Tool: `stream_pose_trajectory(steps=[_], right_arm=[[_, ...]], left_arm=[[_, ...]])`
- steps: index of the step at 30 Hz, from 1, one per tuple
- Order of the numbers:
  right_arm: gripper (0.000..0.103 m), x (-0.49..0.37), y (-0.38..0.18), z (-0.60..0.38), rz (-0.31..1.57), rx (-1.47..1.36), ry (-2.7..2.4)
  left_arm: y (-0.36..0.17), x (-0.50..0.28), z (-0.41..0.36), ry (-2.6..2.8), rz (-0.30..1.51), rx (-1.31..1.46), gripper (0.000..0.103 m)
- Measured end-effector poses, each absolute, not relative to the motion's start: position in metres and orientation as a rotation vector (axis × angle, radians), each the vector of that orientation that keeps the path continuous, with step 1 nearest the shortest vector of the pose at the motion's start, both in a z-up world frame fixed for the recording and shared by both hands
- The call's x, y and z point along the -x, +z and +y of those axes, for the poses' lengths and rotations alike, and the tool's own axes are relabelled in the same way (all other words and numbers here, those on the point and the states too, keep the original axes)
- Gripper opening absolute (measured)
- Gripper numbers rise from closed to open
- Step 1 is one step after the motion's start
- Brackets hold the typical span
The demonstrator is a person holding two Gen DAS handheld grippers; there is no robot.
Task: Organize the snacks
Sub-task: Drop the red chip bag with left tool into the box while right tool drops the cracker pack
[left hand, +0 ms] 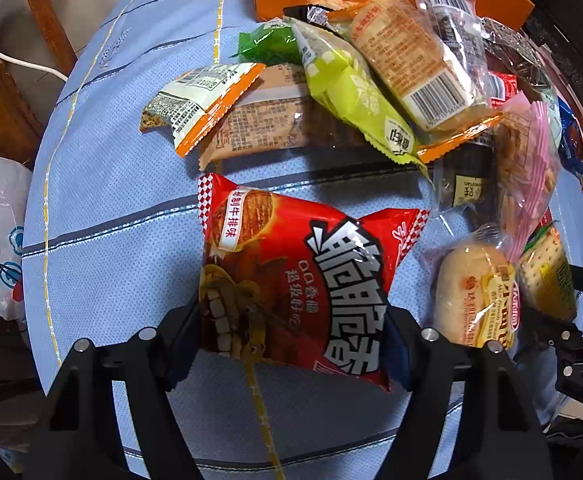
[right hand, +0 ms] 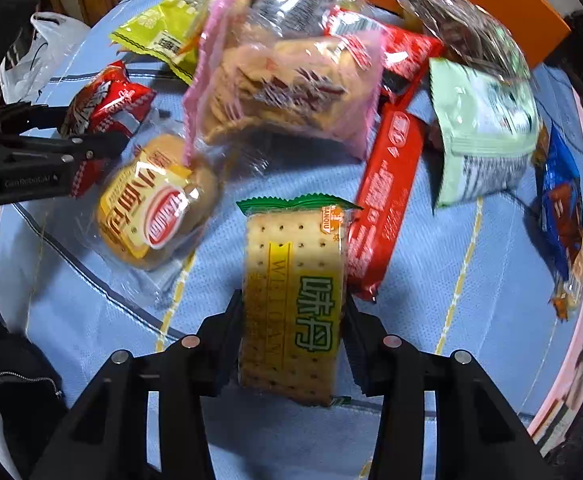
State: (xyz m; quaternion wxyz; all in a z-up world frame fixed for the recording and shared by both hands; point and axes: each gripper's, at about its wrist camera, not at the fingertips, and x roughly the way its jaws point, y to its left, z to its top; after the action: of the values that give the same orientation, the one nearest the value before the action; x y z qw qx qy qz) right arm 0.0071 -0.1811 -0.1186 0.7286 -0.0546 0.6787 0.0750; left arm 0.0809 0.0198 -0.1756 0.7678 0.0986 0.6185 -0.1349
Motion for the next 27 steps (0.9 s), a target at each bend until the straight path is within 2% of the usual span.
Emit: stream_pose_trajectory(steps=[7,14,21,24,27], right_arm=[[0.046,0.006,-0.064,-0.23,1.413,0.004,0.181],[0.046,0.006,0.002,-0.295,1.238,-0.117,0.17],[0.046,-0.095,0.038,-0.293,0.974,-0.204,0.085],[0.046,-0.148,0.054,-0.314,0.879,-0.255,-0.004],[0.046,-0.195,0.039,-0.325,0.88,-0.283,-0.079]], left_arm=[[-0.157,-0.078,0.028,-0.292,1.32,-0.199,0.072],[-0.088,-0.082,0.029,-0.341,1.167,-0.189,0.072],[0.002,-0.174,-0.018,-0.385,0.968,-0.149,0.072],[0.016,-0.225,-0.05,-0.351,0.937,-0.165,0.072],[0.011,-0.279,-0.08,-0.328,0.972,-0.128,0.072]])
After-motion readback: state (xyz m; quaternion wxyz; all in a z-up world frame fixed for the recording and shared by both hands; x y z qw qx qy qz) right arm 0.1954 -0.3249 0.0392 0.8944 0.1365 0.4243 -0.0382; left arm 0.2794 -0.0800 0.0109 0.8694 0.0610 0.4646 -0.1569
